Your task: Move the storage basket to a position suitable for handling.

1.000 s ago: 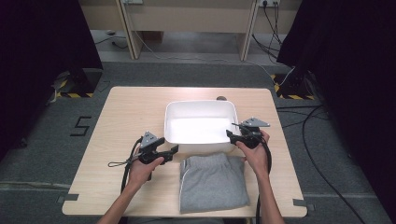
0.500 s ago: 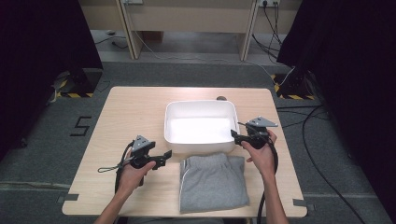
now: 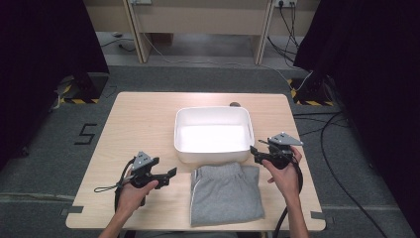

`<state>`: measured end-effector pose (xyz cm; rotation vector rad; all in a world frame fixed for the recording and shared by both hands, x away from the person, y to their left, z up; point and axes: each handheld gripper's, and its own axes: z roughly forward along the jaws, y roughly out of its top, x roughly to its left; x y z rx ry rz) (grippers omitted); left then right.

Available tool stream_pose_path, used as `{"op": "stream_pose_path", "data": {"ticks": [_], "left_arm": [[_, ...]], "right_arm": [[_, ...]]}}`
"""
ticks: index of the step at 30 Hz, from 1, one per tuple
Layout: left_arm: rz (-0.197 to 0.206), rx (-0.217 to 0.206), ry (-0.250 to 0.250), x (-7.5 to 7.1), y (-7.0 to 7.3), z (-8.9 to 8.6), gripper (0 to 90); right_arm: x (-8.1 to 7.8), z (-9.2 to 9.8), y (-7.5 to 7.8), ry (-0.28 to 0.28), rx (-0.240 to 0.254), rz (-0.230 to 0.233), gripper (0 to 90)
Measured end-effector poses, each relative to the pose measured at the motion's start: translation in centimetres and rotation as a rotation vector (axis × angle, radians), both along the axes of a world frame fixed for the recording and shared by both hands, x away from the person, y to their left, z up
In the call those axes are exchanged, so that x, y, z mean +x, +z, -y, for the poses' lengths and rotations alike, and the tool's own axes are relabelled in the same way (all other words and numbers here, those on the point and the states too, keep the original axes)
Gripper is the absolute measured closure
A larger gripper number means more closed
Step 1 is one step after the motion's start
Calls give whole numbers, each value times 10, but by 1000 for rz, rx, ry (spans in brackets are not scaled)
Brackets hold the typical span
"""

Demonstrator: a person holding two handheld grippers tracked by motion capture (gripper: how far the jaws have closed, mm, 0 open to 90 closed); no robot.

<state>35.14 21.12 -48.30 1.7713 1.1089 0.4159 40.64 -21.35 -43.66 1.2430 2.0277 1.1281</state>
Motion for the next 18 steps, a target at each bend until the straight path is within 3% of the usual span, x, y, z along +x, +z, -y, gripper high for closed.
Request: {"op": "stream_pose_path", "data": {"ticks": [4,12,18], "left_arm": [[-17,1,-7,-7,-5,-1,149],[-24,14,-28,-21,-14,-2,150],[-24,-1,-28,-32,-17,-7,149]], "right_arm": [[-8,3,-3,-5,-9,0,244],[-16,4,-19,41,-39,-16,245],[-21,-2,-26,72,-49,-38,244]]}}
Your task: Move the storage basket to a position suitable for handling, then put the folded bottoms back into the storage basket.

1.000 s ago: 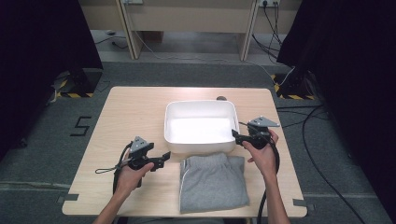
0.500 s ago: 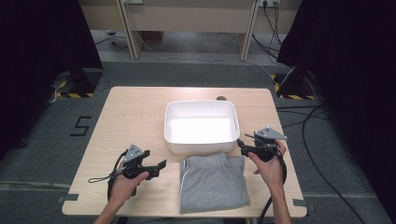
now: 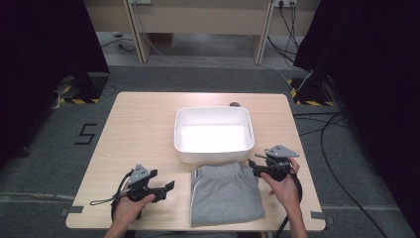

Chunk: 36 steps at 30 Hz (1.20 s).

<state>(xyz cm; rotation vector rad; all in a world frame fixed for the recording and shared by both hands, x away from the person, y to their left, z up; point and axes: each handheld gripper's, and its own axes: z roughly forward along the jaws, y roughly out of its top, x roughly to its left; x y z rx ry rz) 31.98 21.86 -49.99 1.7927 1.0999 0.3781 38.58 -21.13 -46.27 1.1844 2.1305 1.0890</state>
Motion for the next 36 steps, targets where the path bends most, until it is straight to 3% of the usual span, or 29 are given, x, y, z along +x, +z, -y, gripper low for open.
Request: {"op": "stream_pose_path", "data": {"ticks": [6,15,23,36], "left_arm": [[5,-11,-1,-9,1,-2,150],[9,5,-35,-23,1,6,149],[-15,86,-36,-34,-2,12,149],[-45,64,-86,-45,-3,26,148]], "right_arm": [[-3,-3,-4,19,4,-14,242],[-8,-2,-6,45,30,-22,244],[-14,-4,-7,57,44,-32,241],[-17,-6,-9,79,44,-34,228]]}}
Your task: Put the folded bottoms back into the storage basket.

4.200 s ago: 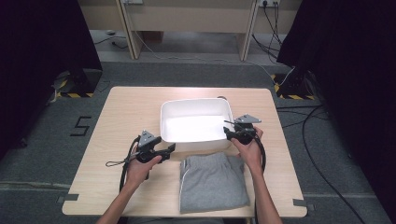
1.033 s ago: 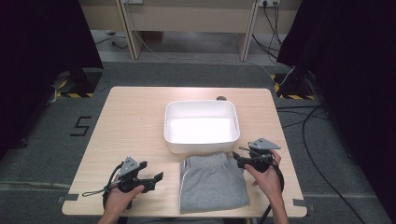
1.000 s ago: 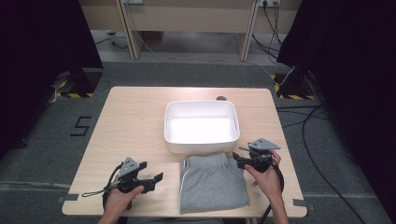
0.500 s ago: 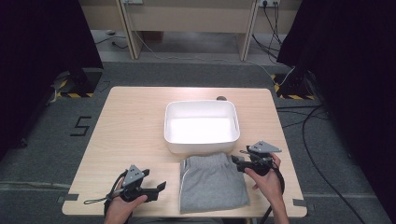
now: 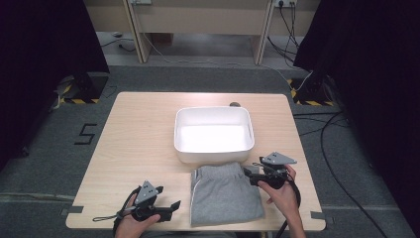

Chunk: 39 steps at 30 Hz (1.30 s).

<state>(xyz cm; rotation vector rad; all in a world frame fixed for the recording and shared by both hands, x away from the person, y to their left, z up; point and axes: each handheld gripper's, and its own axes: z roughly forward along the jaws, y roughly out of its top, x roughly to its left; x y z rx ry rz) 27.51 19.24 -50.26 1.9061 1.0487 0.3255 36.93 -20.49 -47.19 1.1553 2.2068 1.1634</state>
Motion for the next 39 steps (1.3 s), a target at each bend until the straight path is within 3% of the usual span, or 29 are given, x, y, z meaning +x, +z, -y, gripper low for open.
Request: {"op": "stream_pose_path", "data": {"ticks": [14,18,26,29,39], "left_arm": [[-23,-25,-73,-11,-4,22,147],[-43,-52,-98,-13,-7,29,147],[-54,-38,-136,-15,-13,45,147],[-44,-16,-136,-15,-15,49,147],[-46,-2,-145,-13,-21,58,144]], "right_arm": [[-2,1,-6,14,8,-31,190],[-1,-2,-9,33,12,-42,180],[1,-10,-14,53,-7,-65,169],[2,-11,-16,53,-7,-68,170],[4,-13,-20,49,-23,-77,169]]}}
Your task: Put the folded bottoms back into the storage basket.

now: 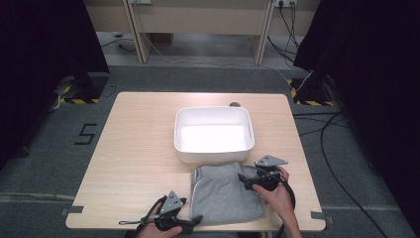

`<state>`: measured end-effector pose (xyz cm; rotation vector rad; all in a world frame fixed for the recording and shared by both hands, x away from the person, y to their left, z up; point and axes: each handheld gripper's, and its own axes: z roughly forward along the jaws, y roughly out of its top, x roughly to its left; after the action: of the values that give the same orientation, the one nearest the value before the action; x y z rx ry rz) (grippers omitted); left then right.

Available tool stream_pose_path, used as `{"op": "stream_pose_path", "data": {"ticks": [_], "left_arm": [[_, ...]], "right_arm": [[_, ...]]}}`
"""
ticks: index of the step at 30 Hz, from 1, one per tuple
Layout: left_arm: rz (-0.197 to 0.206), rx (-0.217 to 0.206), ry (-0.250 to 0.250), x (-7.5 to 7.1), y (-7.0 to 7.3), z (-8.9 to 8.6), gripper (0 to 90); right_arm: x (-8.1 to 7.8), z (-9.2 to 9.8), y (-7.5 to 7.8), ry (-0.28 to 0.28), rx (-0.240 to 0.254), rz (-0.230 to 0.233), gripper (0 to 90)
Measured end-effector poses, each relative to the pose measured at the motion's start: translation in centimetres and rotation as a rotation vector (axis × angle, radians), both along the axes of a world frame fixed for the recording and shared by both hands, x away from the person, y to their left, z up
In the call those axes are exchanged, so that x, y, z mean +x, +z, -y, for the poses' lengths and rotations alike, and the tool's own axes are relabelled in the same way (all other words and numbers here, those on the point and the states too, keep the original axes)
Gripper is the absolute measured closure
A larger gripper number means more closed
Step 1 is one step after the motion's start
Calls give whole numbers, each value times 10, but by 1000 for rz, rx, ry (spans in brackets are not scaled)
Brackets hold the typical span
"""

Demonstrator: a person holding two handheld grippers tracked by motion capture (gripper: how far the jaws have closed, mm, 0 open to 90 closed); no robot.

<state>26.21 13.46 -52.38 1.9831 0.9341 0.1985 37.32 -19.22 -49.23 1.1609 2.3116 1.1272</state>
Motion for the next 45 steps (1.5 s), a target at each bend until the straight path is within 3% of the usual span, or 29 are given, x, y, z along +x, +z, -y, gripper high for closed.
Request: {"op": "stream_pose_path", "data": {"ticks": [7,22,34,38,45], "left_arm": [[-5,-8,2,0,0,1,144],[-4,-1,-27,7,1,18,151],[-14,-34,-60,11,1,19,441],[-10,-49,-87,9,0,19,580],[-3,-49,-104,10,0,17,643]], "right_arm": [[1,-4,-6,1,-6,-16,169],[4,-3,-9,5,28,-34,169],[5,-2,-10,10,28,-39,172],[5,-4,-11,7,19,-45,170],[11,-11,-17,10,-12,-77,148]]}}
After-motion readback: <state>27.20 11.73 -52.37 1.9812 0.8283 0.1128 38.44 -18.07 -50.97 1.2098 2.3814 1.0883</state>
